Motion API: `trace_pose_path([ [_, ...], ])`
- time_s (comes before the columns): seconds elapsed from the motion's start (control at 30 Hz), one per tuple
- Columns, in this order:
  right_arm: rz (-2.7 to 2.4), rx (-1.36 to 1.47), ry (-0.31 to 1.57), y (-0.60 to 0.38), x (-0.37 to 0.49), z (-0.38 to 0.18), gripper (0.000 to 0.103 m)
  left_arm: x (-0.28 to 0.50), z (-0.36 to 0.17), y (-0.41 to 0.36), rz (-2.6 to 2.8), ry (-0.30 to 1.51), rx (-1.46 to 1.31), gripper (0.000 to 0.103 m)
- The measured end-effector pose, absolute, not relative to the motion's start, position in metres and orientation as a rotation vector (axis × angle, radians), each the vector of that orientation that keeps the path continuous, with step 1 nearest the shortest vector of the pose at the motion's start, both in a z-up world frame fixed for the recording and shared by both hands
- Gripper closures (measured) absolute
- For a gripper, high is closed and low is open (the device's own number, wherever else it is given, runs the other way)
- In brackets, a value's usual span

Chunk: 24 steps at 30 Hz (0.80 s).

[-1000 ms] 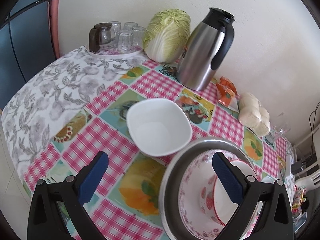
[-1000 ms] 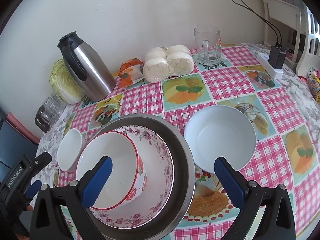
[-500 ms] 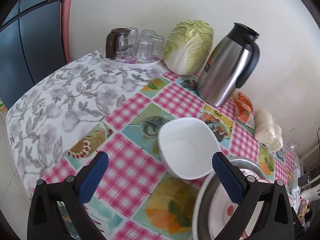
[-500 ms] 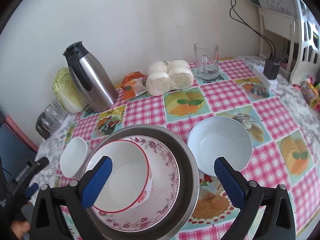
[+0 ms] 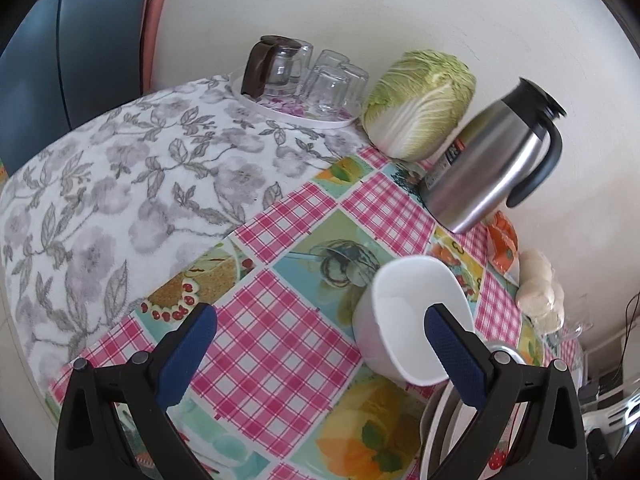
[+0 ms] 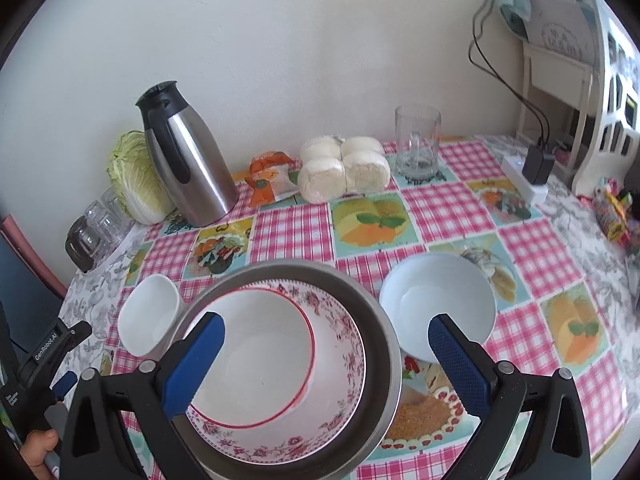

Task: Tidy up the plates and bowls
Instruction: 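Move both grippers to the rim of the white oval bowl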

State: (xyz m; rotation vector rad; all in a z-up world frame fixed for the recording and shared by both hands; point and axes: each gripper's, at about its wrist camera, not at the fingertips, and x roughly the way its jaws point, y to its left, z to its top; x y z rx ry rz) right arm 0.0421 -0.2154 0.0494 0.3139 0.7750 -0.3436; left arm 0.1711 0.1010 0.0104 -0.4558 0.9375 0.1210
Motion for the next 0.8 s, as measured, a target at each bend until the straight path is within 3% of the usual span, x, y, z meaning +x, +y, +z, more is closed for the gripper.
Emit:
trace_pose_path([
  [0.3,-0.215,0.203,0.750,-0.175,0.082,0.099,0.000,0.181,-0.008,0.119,0.051,0.983,-0.591,0.000],
  [0.53,-0.101,0.182,0.863,-0.139,0.129,0.092,0.000,0.186,-0.012,0.119,0.025,0.970,-0.612,0.000],
  [0.6,-0.097,0.191,0.904,-0.133,0.140,0.084,0.002,0.188,-0.015,0.118,0.013,0.977,-0.625,0.001],
  [0.67,-0.091,0.187,0.938,-0.127,0.151,0.076,0.014,0.191,-0.018,0.116,0.001,0.983,-0.632,0.008],
  [0.8,-0.092,0.176,0.984,-0.118,0.169,0.066,0.024,0.195,-0.025,0.113,-0.013,1.003,-0.639,0.015],
])
